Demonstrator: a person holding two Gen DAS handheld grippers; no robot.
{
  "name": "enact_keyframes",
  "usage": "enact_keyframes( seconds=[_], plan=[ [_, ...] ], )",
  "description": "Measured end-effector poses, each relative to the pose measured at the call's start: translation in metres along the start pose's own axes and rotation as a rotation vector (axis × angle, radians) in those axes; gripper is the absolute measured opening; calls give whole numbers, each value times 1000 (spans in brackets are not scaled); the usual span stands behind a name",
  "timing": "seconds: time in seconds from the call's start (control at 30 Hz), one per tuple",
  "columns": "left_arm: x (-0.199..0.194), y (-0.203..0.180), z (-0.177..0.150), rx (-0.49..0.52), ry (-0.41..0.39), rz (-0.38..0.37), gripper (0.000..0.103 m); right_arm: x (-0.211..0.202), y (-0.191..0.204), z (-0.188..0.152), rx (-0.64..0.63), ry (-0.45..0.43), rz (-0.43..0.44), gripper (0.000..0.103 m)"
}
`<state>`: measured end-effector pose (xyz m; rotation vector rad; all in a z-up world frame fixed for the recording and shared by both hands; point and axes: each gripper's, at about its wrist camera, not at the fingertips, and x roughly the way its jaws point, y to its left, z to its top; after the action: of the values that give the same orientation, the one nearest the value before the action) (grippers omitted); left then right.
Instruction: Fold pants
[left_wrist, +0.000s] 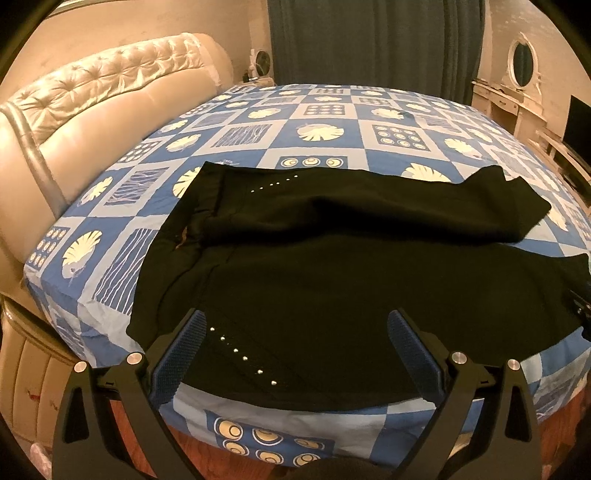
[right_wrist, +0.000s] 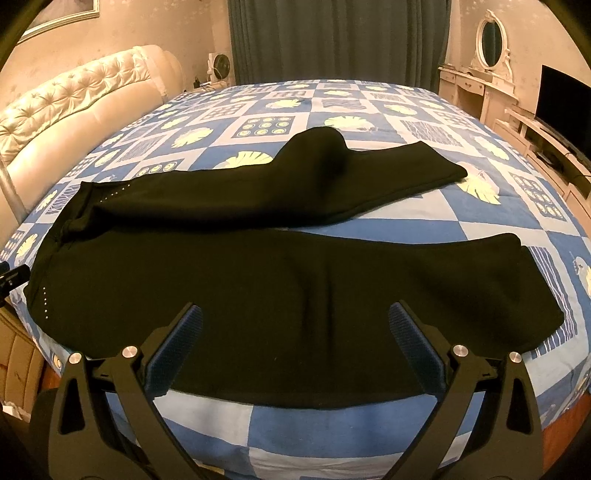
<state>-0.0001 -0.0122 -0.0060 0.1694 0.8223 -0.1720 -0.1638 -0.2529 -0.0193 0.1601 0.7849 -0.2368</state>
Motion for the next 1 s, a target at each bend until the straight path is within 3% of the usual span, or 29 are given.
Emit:
enact_keyframes(
  seconds=[0.73, 0.83, 1.0],
  plan=[
    [4, -3, 1, 53, 1, -16, 98, 5, 1, -3, 12, 49, 35, 101],
    [10, 16, 12, 30, 14, -117, 98, 3, 2, 4, -5, 50, 68, 101],
    [54, 74, 51, -5, 122, -136, 98, 4, 2, 14, -34, 52, 87, 101]
  ],
)
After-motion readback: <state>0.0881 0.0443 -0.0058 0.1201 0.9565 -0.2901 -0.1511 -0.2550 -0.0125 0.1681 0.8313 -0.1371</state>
